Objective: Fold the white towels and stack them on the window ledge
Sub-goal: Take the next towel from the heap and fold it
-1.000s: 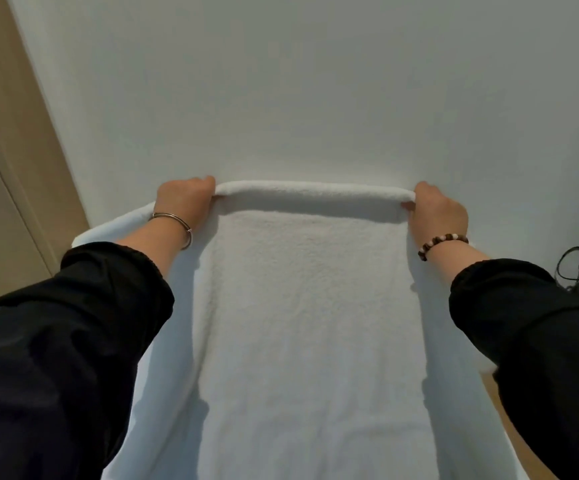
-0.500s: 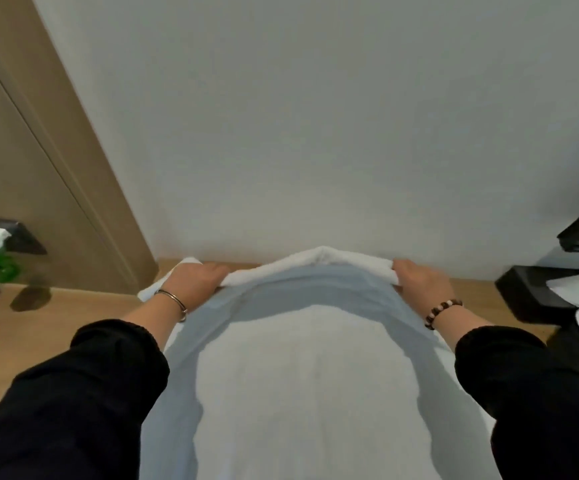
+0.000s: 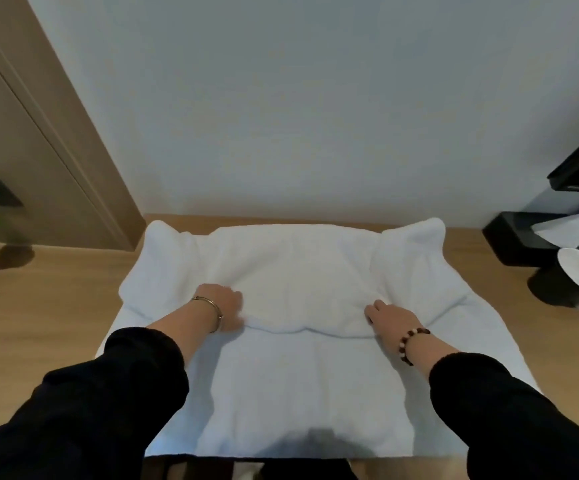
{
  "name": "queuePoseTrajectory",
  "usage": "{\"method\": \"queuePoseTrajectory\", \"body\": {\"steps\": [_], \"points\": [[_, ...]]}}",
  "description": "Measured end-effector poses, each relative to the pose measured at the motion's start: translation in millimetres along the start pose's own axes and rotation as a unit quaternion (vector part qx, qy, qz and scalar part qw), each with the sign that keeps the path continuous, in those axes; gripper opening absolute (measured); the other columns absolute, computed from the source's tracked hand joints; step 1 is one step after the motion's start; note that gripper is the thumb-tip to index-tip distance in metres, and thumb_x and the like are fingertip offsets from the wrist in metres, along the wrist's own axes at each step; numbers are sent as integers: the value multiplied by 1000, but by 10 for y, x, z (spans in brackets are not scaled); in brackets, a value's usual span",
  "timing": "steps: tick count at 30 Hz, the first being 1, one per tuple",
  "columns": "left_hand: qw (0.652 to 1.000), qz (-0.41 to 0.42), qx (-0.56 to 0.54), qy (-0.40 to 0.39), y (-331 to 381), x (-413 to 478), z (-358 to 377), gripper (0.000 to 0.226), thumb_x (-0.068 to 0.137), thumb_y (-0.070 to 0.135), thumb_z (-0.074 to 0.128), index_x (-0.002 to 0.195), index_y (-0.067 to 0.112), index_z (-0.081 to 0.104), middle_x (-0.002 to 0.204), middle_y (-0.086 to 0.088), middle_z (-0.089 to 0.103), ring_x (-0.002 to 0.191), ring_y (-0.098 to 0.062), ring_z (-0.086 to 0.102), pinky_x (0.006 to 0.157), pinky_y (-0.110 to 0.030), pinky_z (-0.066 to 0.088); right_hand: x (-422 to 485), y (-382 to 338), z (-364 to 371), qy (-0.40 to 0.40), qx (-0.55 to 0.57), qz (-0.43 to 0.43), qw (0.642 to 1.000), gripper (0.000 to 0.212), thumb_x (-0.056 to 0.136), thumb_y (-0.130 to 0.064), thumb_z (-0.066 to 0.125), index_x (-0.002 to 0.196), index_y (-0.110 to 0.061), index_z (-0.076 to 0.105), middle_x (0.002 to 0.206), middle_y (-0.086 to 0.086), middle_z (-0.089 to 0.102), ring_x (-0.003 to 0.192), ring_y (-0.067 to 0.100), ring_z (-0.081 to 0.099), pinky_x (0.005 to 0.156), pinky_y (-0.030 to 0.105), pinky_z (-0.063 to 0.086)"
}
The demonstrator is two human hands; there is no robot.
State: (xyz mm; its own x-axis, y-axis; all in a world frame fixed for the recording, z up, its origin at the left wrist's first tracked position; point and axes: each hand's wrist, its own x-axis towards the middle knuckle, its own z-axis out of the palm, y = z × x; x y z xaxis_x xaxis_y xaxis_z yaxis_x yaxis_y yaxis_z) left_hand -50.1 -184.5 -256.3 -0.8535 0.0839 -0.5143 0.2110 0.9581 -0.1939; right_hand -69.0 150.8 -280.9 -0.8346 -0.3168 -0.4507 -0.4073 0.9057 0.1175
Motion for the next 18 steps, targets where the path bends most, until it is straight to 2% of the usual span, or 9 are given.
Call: {"method": "queuePoseTrajectory", "body": {"steps": [2,4,6,8,11,13,15,16,18], "points": [[995,57,-27,72,237,69,-65,41,89,47,41,119,21,52,119,-3,53,111,-23,50,84,-36,42,5,-10,10,6,34,-2,999,24,90,-5,44,113,-13,42,116,6,43,81,20,41,66,30,33],[988,100,-79,85,536,125,-134,42,93,48,38,120,19,51,121,-4,49,112,-23,45,88,-38,42,18,-35,33,16,68,-3,998,23,89,-2,42,108,-16,41,116,6,42,79,18,38,66,30,33],[984,62,-140,90,787,234,-153,39,97,41,34,121,16,52,123,-4,49,115,-24,44,89,-37,41,27,-47,65,27,87,-11,996,27,88,1,41,111,-14,43,115,6,42,78,18,38,66,30,32],[975,-29,-181,125,925,336,-185,34,99,29,31,117,13,56,120,-6,54,114,-24,48,87,-34,42,31,-26,125,36,108,-25,993,29,86,2,44,111,-12,44,114,4,42,79,17,38,66,28,32],[960,-96,-209,160,1074,482,-231,30,97,19,33,113,12,58,114,-7,55,109,-24,50,82,-32,42,-7,73,156,32,208,-44,977,25,85,-6,45,108,-13,48,110,-1,43,85,16,44,73,27,38],[954,-43,-216,204,1254,574,-278,28,94,21,37,108,12,58,111,-7,55,105,-25,49,81,-33,40,-41,188,152,53,268,-54,960,27,86,-17,44,111,-13,53,110,-4,44,92,15,47,81,24,38],[940,82,-219,247,1512,618,-352,40,87,38,38,105,11,61,109,-8,56,103,-29,50,81,-37,42,-77,356,149,165,313,-16,935,31,84,-22,43,108,-9,57,108,-2,48,95,15,48,83,22,35],[932,145,-214,252,1656,626,-381,51,82,48,37,103,10,63,108,-10,58,100,-30,52,80,-37,44,-87,469,154,244,332,38,910,28,84,-21,46,104,-7,58,106,2,50,95,16,48,82,21,34],[919,231,-180,263,1949,648,-397,65,73,62,40,104,10,63,108,-11,60,95,-32,56,78,-38,46,-135,722,146,353,395,203,824,20,86,-17,54,103,-6,57,110,7,50,100,20,50,85,25,37]]}}
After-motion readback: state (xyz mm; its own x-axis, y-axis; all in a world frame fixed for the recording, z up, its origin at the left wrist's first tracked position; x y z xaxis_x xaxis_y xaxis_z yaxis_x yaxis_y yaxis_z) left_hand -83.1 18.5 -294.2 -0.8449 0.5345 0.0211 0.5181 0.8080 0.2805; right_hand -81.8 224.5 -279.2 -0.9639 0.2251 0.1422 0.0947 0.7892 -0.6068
